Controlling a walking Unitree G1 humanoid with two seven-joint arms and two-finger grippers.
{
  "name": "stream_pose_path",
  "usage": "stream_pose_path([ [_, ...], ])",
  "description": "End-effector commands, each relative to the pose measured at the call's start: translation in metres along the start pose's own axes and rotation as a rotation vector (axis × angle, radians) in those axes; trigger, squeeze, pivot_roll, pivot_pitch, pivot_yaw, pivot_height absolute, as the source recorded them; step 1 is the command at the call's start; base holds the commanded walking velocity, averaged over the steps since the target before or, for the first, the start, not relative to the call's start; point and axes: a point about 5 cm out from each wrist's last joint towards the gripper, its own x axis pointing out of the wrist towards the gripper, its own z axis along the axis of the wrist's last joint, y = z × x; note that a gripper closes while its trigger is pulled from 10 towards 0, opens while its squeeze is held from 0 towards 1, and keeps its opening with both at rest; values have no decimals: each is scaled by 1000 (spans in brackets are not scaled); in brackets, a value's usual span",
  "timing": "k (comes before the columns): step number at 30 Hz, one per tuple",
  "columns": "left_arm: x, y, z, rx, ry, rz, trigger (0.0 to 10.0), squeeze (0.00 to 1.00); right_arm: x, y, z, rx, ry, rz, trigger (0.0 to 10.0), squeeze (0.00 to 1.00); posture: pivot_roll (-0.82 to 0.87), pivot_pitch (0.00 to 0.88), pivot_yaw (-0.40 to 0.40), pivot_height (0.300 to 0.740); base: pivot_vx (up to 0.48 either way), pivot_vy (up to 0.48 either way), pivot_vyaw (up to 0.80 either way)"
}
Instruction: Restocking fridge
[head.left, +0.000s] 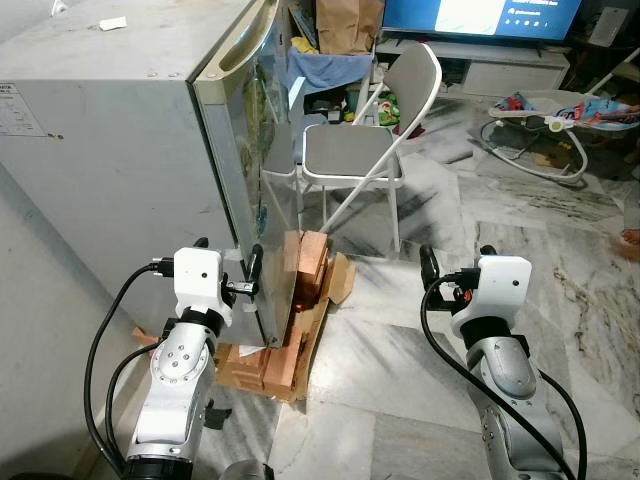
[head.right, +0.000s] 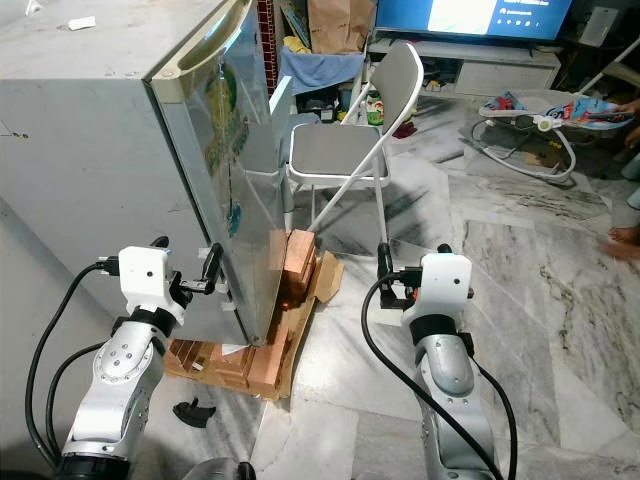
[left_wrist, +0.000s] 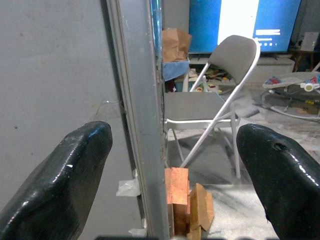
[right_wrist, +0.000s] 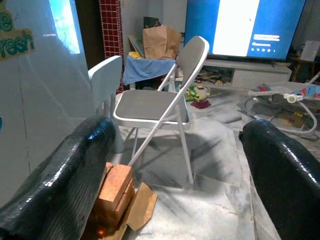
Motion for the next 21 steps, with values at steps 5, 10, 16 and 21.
stream_pose_path([
  [5,3,0,2,3,-11,4,10000,0,2,1,5,7,-24,4,10000,0,-14,0,33,740,0,0,0],
  [10,3,0,2,2,-12,4,10000,0,2,2,4,8,-24,4,10000,0,-15,0,33,740,0,0,0],
  [16,4,-1,2,3,-16,3,10000,0,4,4,5,9,-28,11,10000,0,-15,0,39,740,0,0,0],
  [21,5,1,3,13,-19,-7,10000,0,5,6,8,3,-43,21,10000,0,-17,0,45,740,0,0,0],
])
